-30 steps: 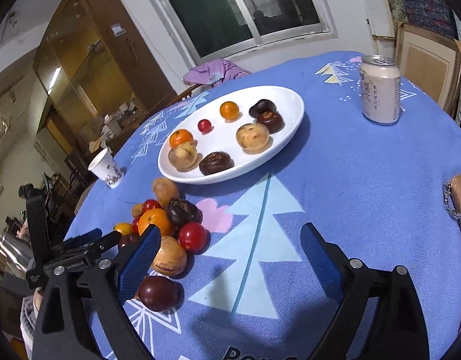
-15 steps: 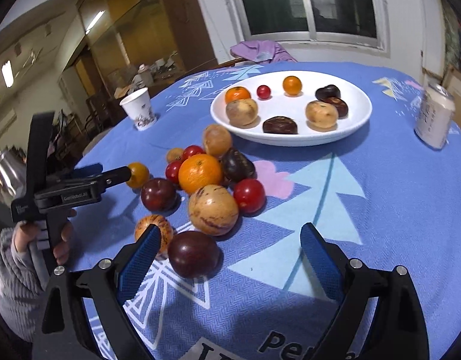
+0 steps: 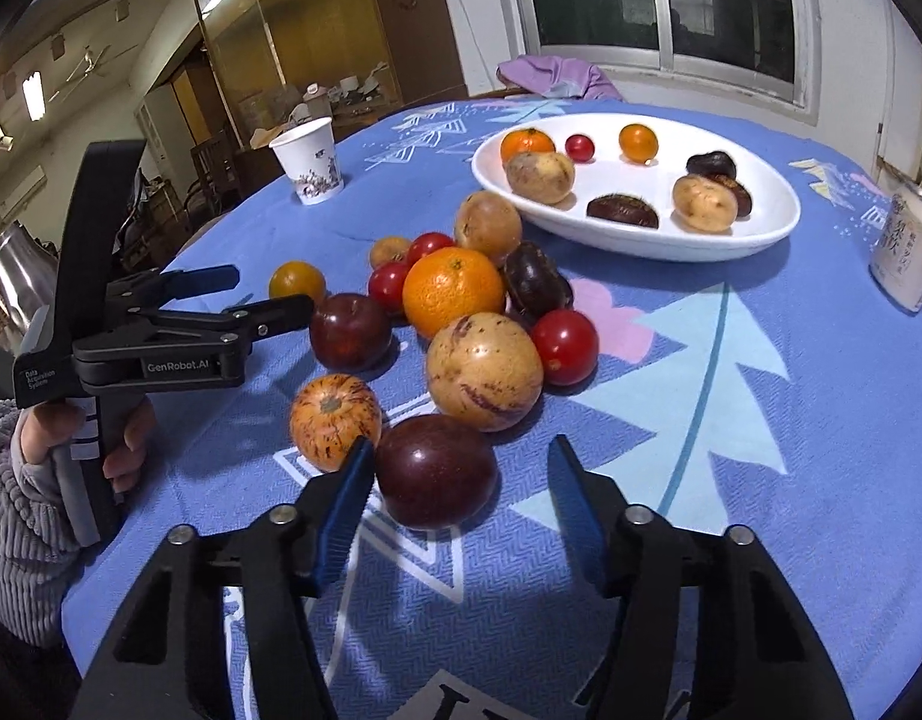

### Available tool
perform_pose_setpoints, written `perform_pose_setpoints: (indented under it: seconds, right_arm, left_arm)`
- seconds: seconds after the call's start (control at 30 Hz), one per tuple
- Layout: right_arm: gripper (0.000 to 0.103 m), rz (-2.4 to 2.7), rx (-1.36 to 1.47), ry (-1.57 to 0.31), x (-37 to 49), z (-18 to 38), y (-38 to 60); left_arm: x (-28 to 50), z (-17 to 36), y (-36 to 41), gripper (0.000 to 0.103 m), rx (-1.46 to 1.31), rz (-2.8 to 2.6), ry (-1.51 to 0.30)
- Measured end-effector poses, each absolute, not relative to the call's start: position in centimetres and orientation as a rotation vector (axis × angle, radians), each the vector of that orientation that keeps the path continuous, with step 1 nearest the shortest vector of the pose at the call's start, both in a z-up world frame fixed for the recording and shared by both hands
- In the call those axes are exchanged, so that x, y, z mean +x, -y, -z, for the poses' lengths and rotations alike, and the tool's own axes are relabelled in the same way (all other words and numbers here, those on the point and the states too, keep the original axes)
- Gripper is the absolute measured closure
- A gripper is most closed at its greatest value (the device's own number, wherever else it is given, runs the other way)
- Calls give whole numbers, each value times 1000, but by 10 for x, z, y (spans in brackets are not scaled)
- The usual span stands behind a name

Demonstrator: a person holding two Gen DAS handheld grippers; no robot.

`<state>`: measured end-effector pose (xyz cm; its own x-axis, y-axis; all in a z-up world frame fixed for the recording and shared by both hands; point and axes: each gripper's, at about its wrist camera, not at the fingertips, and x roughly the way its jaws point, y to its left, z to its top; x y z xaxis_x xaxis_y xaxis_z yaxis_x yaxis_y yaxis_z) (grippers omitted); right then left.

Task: Organize fruits
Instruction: 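Grasp a yellow-orange fruit with the left tool while the right tool grasps a dark red plum, then carry the yellow-orange fruit and plum onto the white plate and open both tools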

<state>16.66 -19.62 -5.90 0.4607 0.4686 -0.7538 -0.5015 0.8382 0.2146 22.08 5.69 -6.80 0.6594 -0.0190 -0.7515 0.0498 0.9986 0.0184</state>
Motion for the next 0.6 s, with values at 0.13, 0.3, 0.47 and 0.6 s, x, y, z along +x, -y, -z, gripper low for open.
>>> perform_pose_setpoints:
  seconds: [0.13, 0.3, 0.47, 0.6]
  right_arm:
    - [61, -623, -20, -925, 167, 60, 196]
    - [63, -623, -23, -925, 166, 59, 195]
    - [64, -621, -28, -923, 167, 59, 193]
    - [64, -619, -34, -920, 166, 58, 193]
  left_arm:
    - [225, 69, -54, 16, 25, 80, -854]
    - [232, 76, -55, 54, -11, 115, -896]
    - [231, 76, -54, 65, -9, 116, -892]
    - [228, 74, -58, 65, -18, 103, -880]
